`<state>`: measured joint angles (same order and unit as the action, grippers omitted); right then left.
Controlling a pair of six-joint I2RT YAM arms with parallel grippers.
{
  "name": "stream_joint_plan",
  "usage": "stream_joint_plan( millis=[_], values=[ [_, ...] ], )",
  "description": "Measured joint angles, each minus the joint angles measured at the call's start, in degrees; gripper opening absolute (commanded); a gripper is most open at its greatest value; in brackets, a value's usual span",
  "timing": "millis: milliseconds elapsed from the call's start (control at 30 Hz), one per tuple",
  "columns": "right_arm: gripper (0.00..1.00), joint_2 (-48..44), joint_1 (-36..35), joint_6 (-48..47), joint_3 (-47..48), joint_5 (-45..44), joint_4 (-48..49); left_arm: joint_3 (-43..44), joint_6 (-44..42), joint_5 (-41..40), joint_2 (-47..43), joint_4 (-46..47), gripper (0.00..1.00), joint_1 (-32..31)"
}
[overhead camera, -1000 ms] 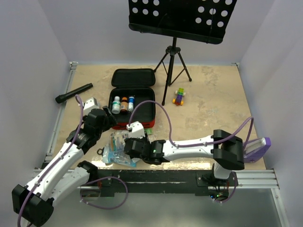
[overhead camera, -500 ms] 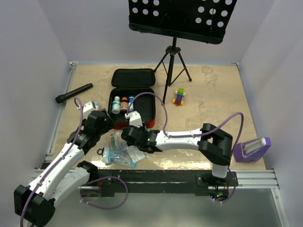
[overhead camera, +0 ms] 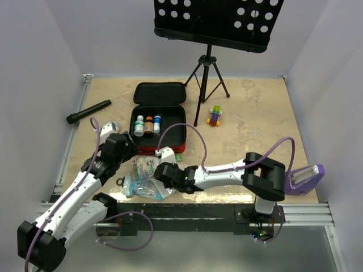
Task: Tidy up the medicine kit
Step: Pick up the medical item at the center of the board.
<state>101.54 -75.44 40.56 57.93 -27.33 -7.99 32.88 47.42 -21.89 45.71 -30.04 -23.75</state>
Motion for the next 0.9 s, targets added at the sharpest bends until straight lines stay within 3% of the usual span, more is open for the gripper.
stream_joint_plan(
  millis=[167,633,767,900],
  values=[
    [0.00,-0.90,0.00,1.09,-0.46,0.09,0.11,-0.04,0.00,0.63,-0.04,0.35,0.79,0.00],
    [0.00,-21.97,2.21,2.95,-0.96,-1.46,-4.90,-1.73,-0.04,4.68,-0.66,3.10,0.79,0.00],
    [0.00,-25.75,6.16,2.93,-0.90,-1.38,-4.94,-3.61,-1.38,10.62,-5.16,7.69,0.89,0.07],
    [0.00,-25.68,8.13,2.93,-0.68,-0.83,-5.38,-7.04,-3.26,21.44,-12.15,17.73,0.93,0.11]
  ],
)
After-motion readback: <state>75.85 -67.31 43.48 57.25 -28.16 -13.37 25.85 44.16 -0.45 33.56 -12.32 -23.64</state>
